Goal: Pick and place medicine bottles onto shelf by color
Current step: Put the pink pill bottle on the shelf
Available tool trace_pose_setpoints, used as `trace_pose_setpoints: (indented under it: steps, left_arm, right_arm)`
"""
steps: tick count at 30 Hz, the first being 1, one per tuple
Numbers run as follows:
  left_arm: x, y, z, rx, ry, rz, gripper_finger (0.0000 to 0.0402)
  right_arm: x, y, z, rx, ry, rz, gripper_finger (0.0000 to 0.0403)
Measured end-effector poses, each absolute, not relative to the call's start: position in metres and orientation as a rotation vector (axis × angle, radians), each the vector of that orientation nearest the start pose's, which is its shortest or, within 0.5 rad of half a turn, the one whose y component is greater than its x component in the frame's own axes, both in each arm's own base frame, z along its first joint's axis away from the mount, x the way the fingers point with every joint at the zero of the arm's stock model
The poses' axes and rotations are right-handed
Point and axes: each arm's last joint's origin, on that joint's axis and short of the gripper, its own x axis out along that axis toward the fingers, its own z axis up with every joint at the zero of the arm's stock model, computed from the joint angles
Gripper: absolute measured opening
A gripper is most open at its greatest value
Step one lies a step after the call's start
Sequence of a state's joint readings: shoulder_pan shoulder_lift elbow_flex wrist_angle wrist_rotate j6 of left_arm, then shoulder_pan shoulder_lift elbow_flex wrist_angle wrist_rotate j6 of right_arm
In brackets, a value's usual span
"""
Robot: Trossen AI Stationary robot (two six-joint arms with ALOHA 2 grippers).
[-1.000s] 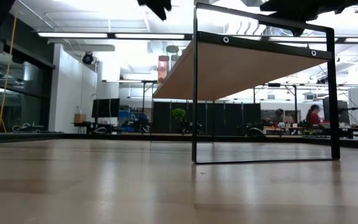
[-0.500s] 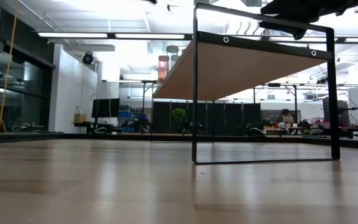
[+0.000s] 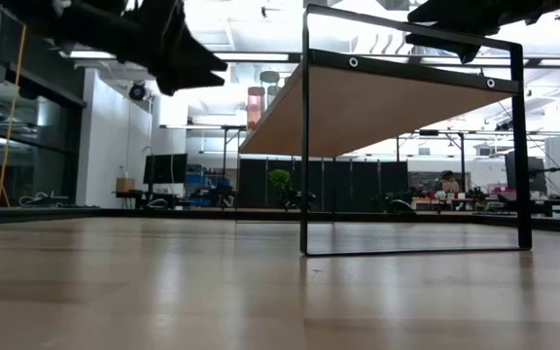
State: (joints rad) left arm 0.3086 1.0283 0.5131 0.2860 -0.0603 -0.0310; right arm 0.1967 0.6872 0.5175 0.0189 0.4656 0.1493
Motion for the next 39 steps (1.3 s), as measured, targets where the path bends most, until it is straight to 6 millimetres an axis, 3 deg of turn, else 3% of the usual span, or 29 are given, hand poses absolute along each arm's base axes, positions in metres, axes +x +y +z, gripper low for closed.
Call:
trace_pose_setpoints:
  steps: [9,13,17,24,39]
  left_arm:
    - [0.207,0.080,0.206,-0.084,0.169,0.422,0.0242]
    - [0.209,0.089,0.198,-0.100,0.183,0.503,0.0218]
    - [0.215,0.095,0.191,-0.110,0.162,0.560,0.0158]
    - [0.221,0.096,0.186,-0.140,0.142,0.540,0.0013]
    - [0.231,0.095,0.181,-0.233,0.165,0.373,0.0000]
  right_arm:
    - [0.160,0.019,0.275,0.109,0.122,-0.276,0.0216]
    - [0.160,0.019,0.275,0.108,0.122,-0.276,0.0216]
    - [0.160,0.019,0.275,0.107,0.122,-0.276,0.0216]
    - [0.160,0.019,0.275,0.107,0.122,-0.277,0.0216]
    - [0.160,0.018,0.275,0.106,0.122,-0.281,0.0216]
